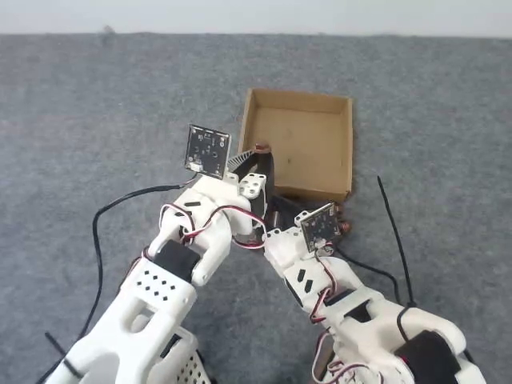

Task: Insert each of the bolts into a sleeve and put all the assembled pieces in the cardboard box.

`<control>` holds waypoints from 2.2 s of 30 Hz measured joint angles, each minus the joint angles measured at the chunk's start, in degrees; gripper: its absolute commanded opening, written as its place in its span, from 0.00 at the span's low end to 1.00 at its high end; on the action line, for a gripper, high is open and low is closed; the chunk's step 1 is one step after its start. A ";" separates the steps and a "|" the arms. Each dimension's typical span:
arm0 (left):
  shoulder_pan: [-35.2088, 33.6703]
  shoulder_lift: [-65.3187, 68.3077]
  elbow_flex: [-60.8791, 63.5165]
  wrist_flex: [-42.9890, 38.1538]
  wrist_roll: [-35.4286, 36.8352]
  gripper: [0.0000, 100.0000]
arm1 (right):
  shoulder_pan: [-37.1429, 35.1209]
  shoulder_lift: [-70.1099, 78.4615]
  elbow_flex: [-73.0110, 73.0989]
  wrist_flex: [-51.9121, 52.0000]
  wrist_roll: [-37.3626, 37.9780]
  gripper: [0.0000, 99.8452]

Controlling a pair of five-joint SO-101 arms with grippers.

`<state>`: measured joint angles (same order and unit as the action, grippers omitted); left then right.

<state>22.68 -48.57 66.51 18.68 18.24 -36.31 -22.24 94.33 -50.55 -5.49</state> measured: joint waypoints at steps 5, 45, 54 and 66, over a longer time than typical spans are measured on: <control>0.00 0.00 1.05 -1.85 0.00 0.01 | 0.00 0.00 0.00 0.00 0.00 0.01; 0.26 -0.09 13.80 -13.98 -0.88 0.01 | 1.32 -0.09 0.00 0.26 -0.18 0.01; 0.53 -0.26 17.05 -14.07 -5.71 0.01 | 1.49 -0.09 0.00 0.26 -0.18 0.01; 2.81 -0.79 19.16 -14.95 -6.42 0.01 | 1.49 0.00 0.00 0.26 0.00 0.01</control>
<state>25.49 -49.36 85.67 3.74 11.82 -34.81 -22.24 94.33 -50.29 -5.49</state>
